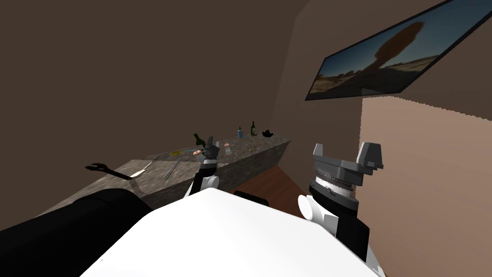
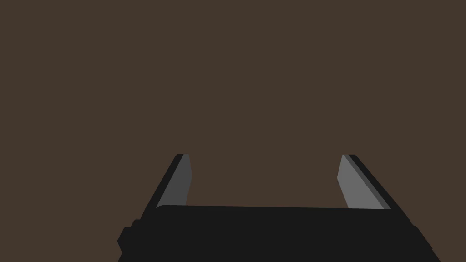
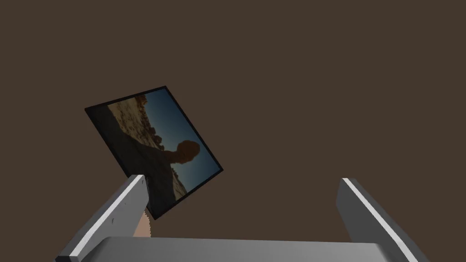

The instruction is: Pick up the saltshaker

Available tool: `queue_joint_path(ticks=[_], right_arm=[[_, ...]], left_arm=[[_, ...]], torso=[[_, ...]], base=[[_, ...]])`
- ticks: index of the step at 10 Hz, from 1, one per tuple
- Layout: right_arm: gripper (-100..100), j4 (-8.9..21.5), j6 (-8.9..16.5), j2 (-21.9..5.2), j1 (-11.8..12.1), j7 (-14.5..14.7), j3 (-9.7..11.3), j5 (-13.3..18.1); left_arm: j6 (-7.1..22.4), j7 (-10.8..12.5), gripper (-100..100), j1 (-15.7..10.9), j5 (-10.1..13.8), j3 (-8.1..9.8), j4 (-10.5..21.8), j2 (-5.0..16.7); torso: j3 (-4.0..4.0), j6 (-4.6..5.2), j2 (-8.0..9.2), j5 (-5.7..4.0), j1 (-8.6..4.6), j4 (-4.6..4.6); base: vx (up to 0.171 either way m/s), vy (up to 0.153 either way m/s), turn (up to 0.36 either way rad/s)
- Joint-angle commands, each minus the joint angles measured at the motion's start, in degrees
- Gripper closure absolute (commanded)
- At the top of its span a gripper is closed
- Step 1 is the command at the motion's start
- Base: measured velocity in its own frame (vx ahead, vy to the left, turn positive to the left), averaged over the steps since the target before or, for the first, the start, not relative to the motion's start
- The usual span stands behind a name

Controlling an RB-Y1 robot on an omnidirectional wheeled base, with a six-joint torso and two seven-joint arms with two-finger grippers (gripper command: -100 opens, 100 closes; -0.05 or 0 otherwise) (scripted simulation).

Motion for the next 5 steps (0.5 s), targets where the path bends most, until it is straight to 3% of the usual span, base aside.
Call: queue_joint_path(ticks=[1,5], right_arm=[[0,0.0,0.0,0.0,0.0,0.0,0.0,0.0],[0,0.0,0.0,0.0,-0.01,0.0,0.0,0.0]], left_arm=[[0.41,-0.17,-100,0.34,-0.36,0.41,0.69,1.81],[1.81,-0.82,-100,1.38,-1.64,1.71,2.97,5.95]], torso=[[0.0,0.0,0.0,0.0,0.0,0.0],[0.12,0.0,0.21,-0.01,-0.07,0.05]], base=[[-0.026,-0.015,-0.002],[-0.052,-0.022,-0.003]])
